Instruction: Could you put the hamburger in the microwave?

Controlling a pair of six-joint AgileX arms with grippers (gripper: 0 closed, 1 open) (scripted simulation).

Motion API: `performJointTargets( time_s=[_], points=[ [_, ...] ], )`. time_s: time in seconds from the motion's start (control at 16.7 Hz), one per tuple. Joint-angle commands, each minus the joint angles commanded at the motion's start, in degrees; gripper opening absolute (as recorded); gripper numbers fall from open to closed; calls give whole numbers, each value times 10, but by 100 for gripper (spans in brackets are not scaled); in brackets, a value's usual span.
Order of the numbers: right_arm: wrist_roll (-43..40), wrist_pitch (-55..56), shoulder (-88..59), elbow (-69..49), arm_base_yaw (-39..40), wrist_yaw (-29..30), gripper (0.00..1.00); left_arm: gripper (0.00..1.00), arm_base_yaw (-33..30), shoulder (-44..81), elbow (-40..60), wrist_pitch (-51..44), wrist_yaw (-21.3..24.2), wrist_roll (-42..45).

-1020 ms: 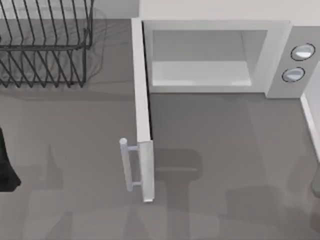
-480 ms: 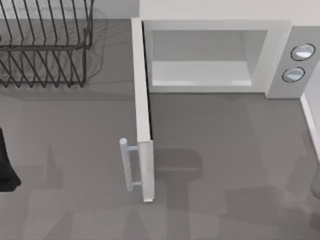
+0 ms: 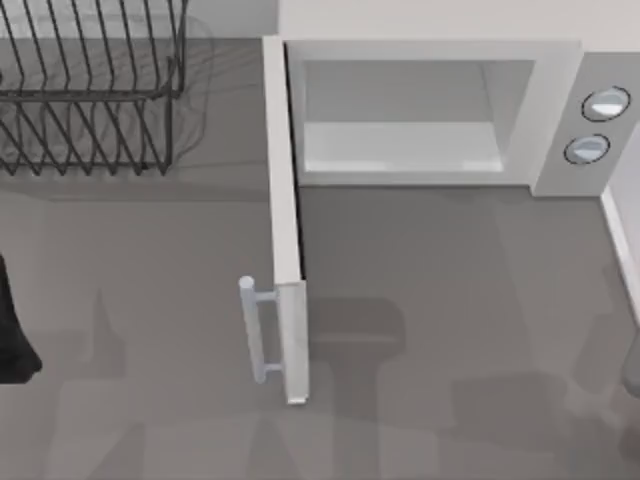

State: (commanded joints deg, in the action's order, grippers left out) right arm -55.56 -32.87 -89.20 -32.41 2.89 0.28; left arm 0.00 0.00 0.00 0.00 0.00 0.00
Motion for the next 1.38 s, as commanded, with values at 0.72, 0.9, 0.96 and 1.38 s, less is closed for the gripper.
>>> performJointTargets(
  time_s=[0.72, 0.9, 0.96, 1.38],
  points=[
    [3, -312, 127, -179, -3, -6, 0, 100, 0, 0, 0, 0, 0, 0],
    [5, -334, 141, -195, -3, -6, 0, 100, 0, 0, 0, 0, 0, 0],
    [5, -334, 141, -195, -3, -6, 0, 100, 0, 0, 0, 0, 0, 0],
    [49, -272, 92, -223, 25, 21, 0, 100, 0, 0, 0, 0, 0, 0]
  ],
)
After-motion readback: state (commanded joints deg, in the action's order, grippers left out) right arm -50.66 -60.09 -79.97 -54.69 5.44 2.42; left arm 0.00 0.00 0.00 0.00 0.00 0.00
